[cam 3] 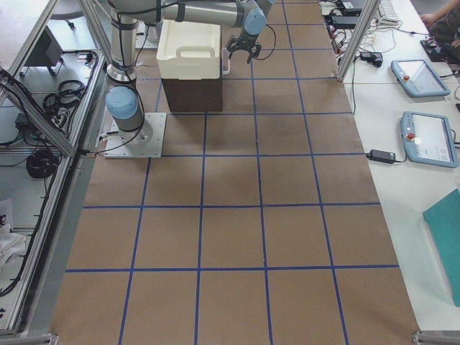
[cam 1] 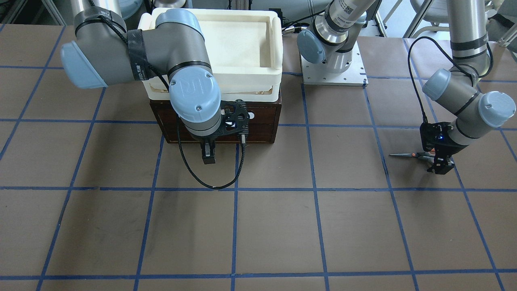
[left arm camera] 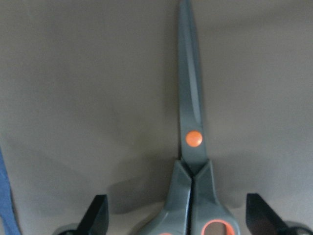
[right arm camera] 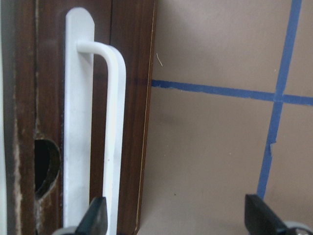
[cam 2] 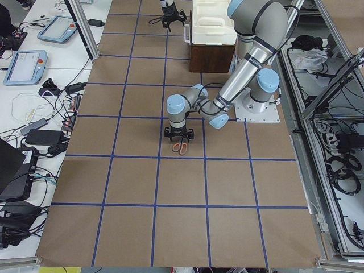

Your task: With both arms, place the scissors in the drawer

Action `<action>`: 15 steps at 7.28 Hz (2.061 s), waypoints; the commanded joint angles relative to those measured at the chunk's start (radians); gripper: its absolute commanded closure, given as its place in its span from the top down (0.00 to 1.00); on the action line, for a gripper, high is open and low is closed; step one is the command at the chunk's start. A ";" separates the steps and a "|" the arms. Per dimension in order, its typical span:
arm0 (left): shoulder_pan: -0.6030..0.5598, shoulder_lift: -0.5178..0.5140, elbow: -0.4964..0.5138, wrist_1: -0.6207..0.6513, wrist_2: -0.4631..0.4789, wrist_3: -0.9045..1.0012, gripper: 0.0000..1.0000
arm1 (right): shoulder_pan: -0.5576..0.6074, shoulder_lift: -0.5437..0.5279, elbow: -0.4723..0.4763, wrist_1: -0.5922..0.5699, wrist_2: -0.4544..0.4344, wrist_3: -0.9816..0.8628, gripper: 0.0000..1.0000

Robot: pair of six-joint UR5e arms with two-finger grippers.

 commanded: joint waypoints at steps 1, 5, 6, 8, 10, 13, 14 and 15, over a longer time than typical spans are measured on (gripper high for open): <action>0.008 -0.007 -0.003 0.003 0.002 -0.012 1.00 | -0.001 0.011 -0.001 -0.001 0.069 0.005 1.00; -0.008 -0.007 -0.010 0.003 0.003 -0.021 1.00 | -0.001 0.026 0.005 0.087 0.057 0.087 1.00; -0.008 -0.005 -0.010 0.002 0.003 -0.020 1.00 | -0.001 0.030 0.008 0.085 0.055 0.087 1.00; -0.010 -0.003 -0.011 0.002 0.003 -0.020 0.98 | -0.001 0.034 0.016 0.079 0.055 0.077 1.00; -0.015 0.003 -0.026 0.002 0.002 -0.038 0.95 | -0.001 0.051 0.024 0.082 0.055 0.077 1.00; -0.015 0.003 -0.028 0.002 0.002 -0.028 0.90 | -0.001 0.054 0.024 0.064 0.055 0.074 1.00; -0.013 0.001 -0.028 0.002 0.000 -0.023 0.86 | -0.001 0.056 0.022 0.029 0.046 0.070 1.00; -0.016 0.003 -0.028 0.003 0.000 -0.018 0.83 | -0.001 0.062 0.022 0.023 0.011 0.065 1.00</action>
